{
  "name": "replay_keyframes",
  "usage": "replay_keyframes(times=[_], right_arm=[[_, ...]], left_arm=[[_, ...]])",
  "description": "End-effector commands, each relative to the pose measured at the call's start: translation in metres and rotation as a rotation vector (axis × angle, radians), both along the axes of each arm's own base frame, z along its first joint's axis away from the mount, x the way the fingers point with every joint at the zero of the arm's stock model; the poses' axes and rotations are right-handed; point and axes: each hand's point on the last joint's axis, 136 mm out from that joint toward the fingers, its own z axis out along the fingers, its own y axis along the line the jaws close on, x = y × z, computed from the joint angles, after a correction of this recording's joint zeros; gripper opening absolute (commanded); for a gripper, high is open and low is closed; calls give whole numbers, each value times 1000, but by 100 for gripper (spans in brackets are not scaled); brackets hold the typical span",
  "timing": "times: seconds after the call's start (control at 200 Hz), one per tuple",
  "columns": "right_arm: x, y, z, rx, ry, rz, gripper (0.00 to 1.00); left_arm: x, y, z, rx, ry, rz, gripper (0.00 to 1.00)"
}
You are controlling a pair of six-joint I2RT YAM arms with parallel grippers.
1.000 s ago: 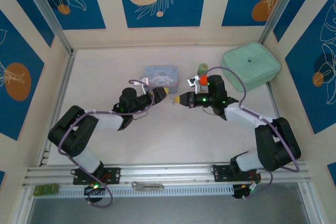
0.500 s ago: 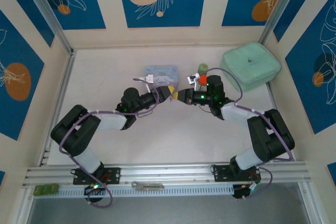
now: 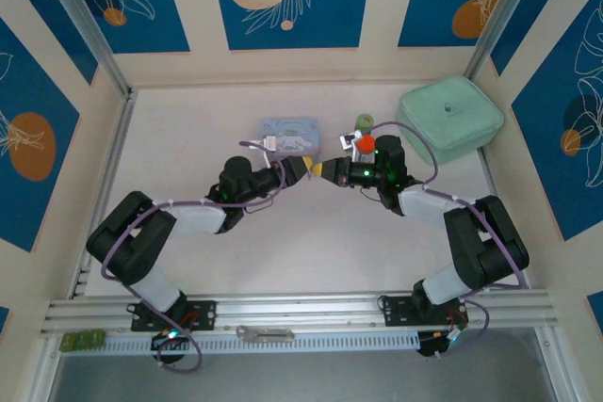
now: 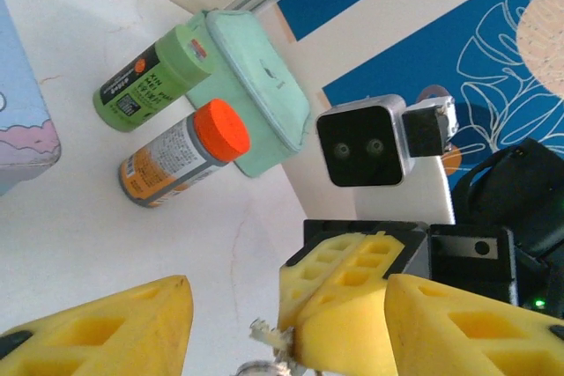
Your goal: Unlock a padlock with a key
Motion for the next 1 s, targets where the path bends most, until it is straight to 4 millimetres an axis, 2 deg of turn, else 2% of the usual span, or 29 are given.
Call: replay_keyframes(times=[0.0, 0.19, 0.295, 0.515, 0.535, 0.56, 0.66, 0.715, 0.8, 0.91, 0.995], right_arm=[[-2, 1, 10, 18, -35, 23, 0], [1, 6, 6, 35, -23, 29, 0], [1, 8, 4, 35, -20, 36, 0], [0, 8, 2, 27, -17, 41, 0], [0, 8, 2, 27, -22, 45, 1], [-1, 7, 4, 27, -28, 47, 7], [-2, -6, 13, 3, -78, 25, 45], [0, -19, 20, -24, -113, -7, 54], [-2, -29, 34, -38, -169, -11, 56], [-10, -21, 46, -10, -200, 59, 53], [-14, -14, 45, 13, -197, 100, 47]], left_arm=[[-2, -5, 10, -6, -30, -11, 53], [-3, -12, 13, -49, -23, -35, 34], [-4, -14, 13, -54, -22, -45, 27], [-3, -13, 14, -55, -27, -38, 0], [-4, -13, 14, -52, -29, -40, 0], [-3, -13, 13, -44, -31, -39, 0], [-3, -9, 14, 6, -52, -44, 0], [-5, -7, 15, 54, -69, -54, 0], [-12, -10, 18, 139, -100, -104, 0], [-19, -11, 24, 182, -119, -147, 0], [-21, -12, 28, 177, -114, -167, 0]])
